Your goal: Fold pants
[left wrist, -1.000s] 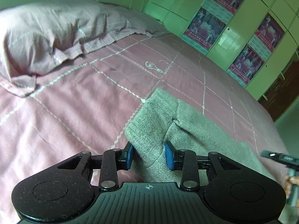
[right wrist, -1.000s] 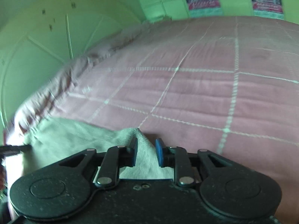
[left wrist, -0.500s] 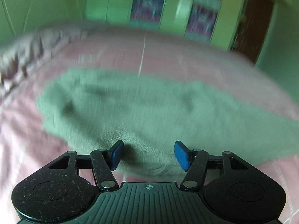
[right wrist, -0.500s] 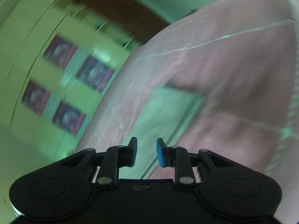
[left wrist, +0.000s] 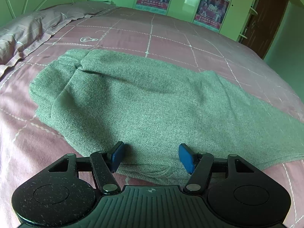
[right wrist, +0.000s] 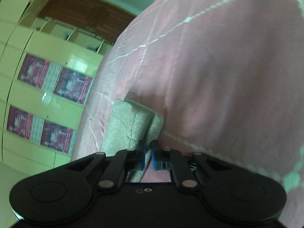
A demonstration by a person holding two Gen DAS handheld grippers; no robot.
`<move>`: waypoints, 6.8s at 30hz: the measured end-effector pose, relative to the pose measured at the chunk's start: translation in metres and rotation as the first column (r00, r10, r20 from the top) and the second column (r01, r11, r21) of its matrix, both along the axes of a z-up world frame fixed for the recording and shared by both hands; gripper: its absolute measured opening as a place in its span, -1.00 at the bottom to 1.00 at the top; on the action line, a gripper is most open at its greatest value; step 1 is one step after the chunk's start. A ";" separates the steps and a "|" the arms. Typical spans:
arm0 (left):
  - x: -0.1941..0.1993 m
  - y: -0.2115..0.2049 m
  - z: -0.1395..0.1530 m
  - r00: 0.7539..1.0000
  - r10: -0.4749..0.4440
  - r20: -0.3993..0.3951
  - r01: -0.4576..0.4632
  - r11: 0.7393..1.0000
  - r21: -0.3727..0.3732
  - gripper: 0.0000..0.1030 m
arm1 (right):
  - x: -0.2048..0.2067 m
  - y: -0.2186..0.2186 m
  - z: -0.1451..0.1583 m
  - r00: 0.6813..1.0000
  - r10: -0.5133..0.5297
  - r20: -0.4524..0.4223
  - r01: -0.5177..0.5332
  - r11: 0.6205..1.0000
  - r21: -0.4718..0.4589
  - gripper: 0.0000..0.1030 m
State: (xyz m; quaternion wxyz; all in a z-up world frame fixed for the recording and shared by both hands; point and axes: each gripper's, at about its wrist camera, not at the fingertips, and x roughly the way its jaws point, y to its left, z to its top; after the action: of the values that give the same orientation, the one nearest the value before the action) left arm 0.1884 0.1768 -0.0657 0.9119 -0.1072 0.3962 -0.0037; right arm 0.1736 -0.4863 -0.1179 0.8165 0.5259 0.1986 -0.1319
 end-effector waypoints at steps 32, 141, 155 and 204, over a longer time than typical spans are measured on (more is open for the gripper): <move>-0.002 0.005 0.000 1.000 -0.014 0.004 0.014 1.000 -0.013 0.23 | -0.040 -0.004 0.011 0.999 -0.002 0.036 0.004 1.000 -0.030 -0.73; 0.010 -0.411 -0.002 0.985 -0.173 0.019 0.167 0.972 0.165 1.00 | -0.047 -0.021 0.022 0.998 0.050 0.032 -0.048 0.996 -0.074 -0.61; -0.004 -0.376 0.010 0.969 -0.206 0.138 0.197 0.978 0.073 1.00 | -0.027 0.014 0.063 0.983 0.175 0.055 -0.158 0.959 -0.236 -0.90; 0.014 -0.145 -0.036 0.993 0.055 0.102 0.026 0.751 -0.659 -0.68 | -0.041 0.198 0.083 0.854 0.518 -0.047 -0.471 0.733 -0.491 -0.34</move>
State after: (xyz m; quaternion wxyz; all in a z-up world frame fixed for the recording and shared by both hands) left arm 0.2025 0.0322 -0.1016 0.8366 -0.4245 0.3156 -0.1421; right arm 0.1322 -0.2883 -0.0346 0.9353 0.2373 0.2534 0.0691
